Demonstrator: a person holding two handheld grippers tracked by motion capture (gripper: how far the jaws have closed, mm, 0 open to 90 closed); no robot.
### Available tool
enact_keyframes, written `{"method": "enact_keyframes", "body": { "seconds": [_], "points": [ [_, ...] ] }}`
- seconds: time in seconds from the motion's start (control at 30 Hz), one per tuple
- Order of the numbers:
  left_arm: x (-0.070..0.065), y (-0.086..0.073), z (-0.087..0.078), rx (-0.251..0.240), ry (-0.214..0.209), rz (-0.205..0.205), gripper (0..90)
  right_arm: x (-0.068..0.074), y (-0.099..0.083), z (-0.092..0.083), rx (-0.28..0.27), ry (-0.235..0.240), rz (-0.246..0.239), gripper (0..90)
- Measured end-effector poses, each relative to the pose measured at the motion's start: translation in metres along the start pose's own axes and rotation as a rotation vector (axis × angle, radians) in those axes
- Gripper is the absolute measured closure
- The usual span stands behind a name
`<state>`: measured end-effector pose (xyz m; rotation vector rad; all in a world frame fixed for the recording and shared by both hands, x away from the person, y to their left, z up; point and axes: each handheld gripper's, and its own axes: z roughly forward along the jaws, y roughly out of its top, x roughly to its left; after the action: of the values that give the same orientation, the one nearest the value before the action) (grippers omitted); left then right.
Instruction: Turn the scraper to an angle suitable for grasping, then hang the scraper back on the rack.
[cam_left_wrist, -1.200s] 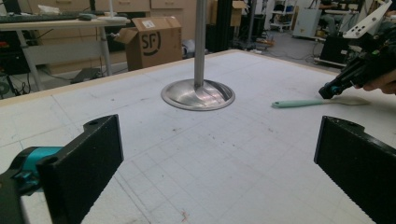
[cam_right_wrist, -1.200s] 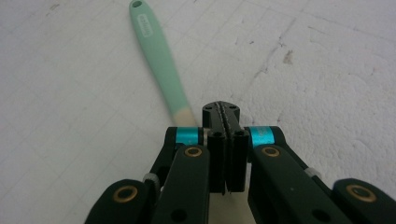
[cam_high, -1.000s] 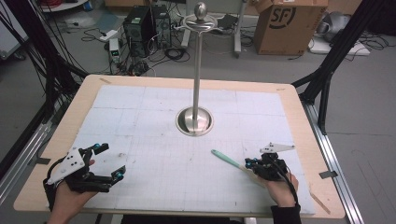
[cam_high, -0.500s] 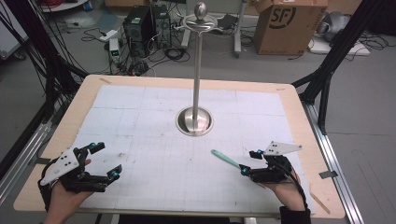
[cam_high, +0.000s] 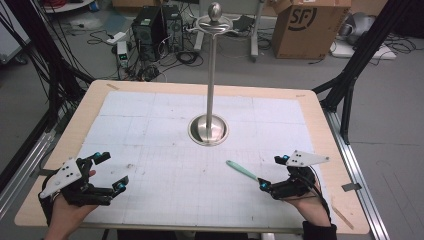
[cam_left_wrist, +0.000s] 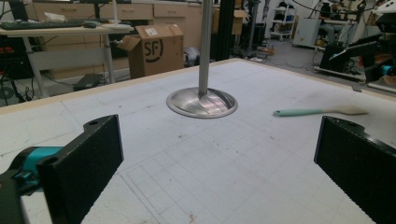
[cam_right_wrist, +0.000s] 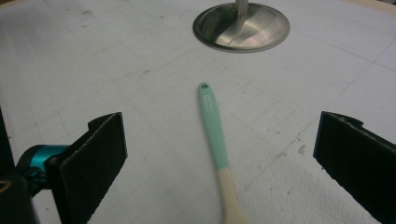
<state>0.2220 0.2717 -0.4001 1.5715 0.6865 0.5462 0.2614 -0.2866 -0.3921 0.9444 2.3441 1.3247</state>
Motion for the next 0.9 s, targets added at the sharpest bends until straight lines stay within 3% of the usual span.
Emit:
{"method": "enact_keyframes", "body": {
  "seconds": [0.13, 0.37, 0.43, 0.6, 0.8, 0.9],
  "points": [
    [0.001, 0.000, -0.001, 0.003, 0.002, -0.011, 1.8, 0.000, -0.001, 0.008, 0.037, -0.001, -0.018, 1.8],
    [-0.008, 0.008, -0.008, -0.010, -0.005, 0.021, 1.8, -0.005, -0.002, 0.023, 0.142, 0.001, -0.062, 4.1],
    [-0.005, 0.008, -0.011, -0.015, 0.006, 0.012, 1.8, -0.006, -0.002, 0.023, 0.154, 0.000, -0.062, 4.1],
    [0.000, 0.003, -0.012, -0.010, 0.022, -0.012, 1.8, -0.016, 0.003, 0.029, 0.252, -0.015, -0.096, 3.2],
    [-0.004, 0.004, -0.010, -0.007, 0.011, -0.004, 1.8, -0.024, 0.010, 0.037, 0.364, 0.018, -0.140, 3.4],
    [-0.005, 0.001, -0.008, 0.004, 0.006, -0.004, 1.8, -0.028, 0.011, 0.041, 0.401, 0.032, -0.133, 3.8]
  ]
}}
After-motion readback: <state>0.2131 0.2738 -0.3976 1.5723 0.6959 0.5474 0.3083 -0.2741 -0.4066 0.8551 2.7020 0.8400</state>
